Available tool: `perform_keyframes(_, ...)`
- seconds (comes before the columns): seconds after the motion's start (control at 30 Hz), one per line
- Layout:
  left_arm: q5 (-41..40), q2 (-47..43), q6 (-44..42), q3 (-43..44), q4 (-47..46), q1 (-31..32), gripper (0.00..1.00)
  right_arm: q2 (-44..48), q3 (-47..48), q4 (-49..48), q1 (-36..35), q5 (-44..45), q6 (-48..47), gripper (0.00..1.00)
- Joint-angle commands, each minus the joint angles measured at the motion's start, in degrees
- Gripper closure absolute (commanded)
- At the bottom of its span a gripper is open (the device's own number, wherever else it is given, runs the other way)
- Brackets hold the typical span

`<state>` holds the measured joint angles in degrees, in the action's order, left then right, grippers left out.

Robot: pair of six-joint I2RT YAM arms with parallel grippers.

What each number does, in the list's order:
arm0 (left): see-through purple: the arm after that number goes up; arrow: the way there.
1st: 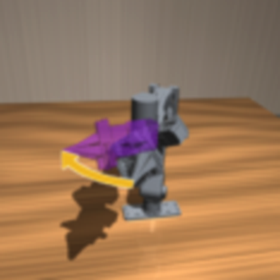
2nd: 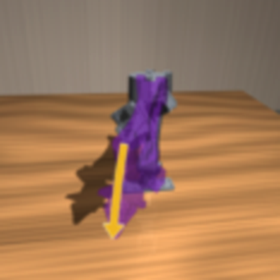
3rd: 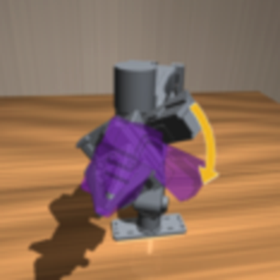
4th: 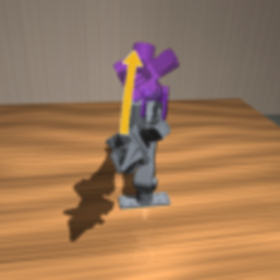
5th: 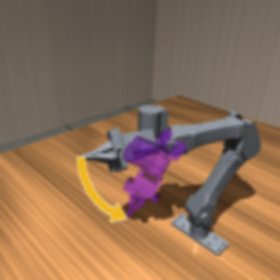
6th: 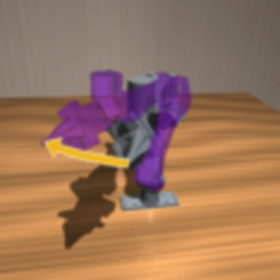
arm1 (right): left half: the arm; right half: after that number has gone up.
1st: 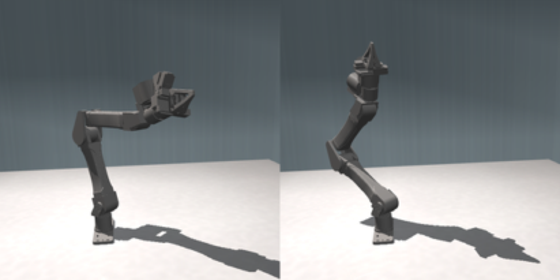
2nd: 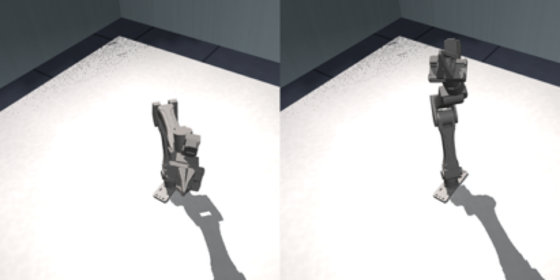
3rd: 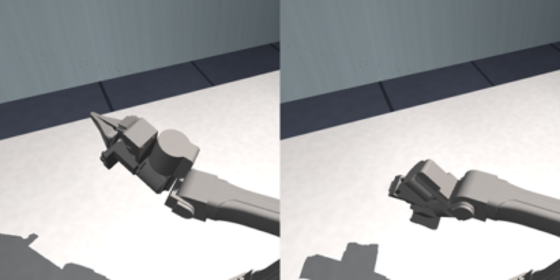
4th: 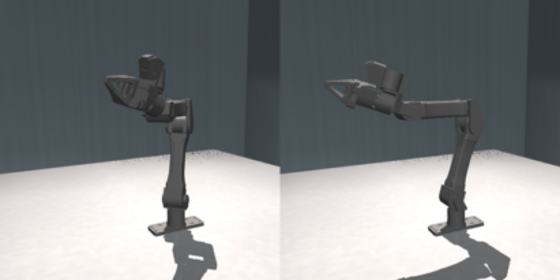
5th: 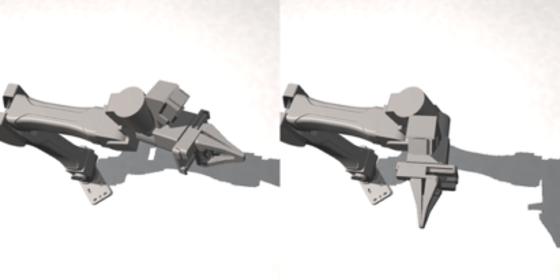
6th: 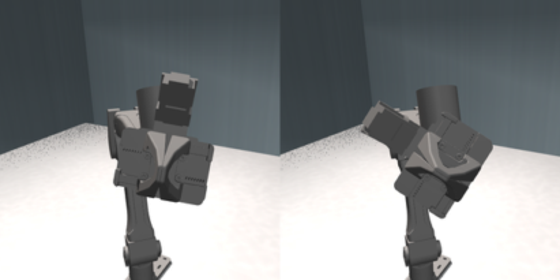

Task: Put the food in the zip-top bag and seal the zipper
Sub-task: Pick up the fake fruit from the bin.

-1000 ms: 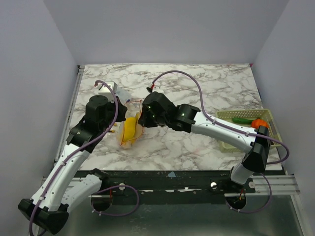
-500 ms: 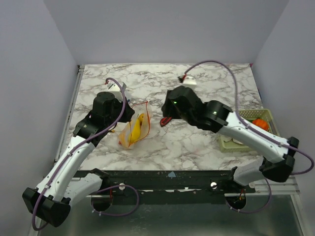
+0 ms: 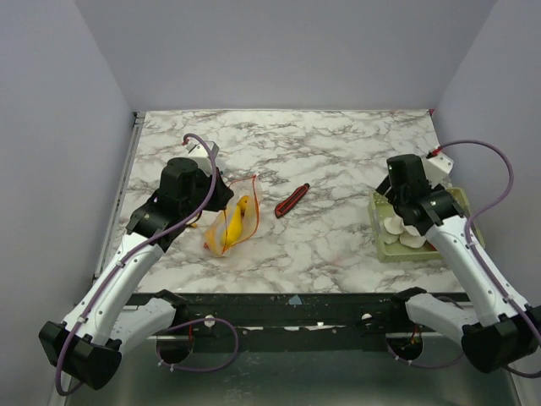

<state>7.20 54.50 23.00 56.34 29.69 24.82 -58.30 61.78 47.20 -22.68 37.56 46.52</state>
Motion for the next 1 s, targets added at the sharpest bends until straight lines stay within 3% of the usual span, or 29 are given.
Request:
perform_keyframes(0.0, 1.26, 0.02, -0.14, 0.64, -0.70, -0.31, 1.00, -3.83, -5.42, 0.80, 11.77, -1.73, 0.34, 0.22)
perform_keyframes(0.13, 1.45, -0.14, -0.07, 0.45, -0.86, -0.30, 1.00, -6.83, -8.87, 0.01, 25.48, -4.23, 0.28, 0.19)
perform_keyframes(0.27, 2.52, 0.29, 0.18, 0.44, -1.04, -0.30, 1.00, -6.75, -11.45, -2.72, 32.15, -3.60, -0.60, 0.15)
perform_keyframes(0.4, 3.64, 0.61, 0.46, 0.53, -1.19, -0.30, 1.00, -6.31, -11.72, -3.71, 33.92, -0.20, 0.12, 0.13)
perform_keyframes(0.5, 3.64, 0.39, 0.46, 0.44, -1.37, -0.30, 1.00, -7.73, -11.37, -4.53, 34.61, 1.31, -0.19, 0.00)
perform_keyframes(0.97, 3.60, 0.72, 0.37, 0.43, -1.17, -0.30, 1.00, -14.95, -12.72, -9.56, 41.47, -3.92, -2.11, 0.00)
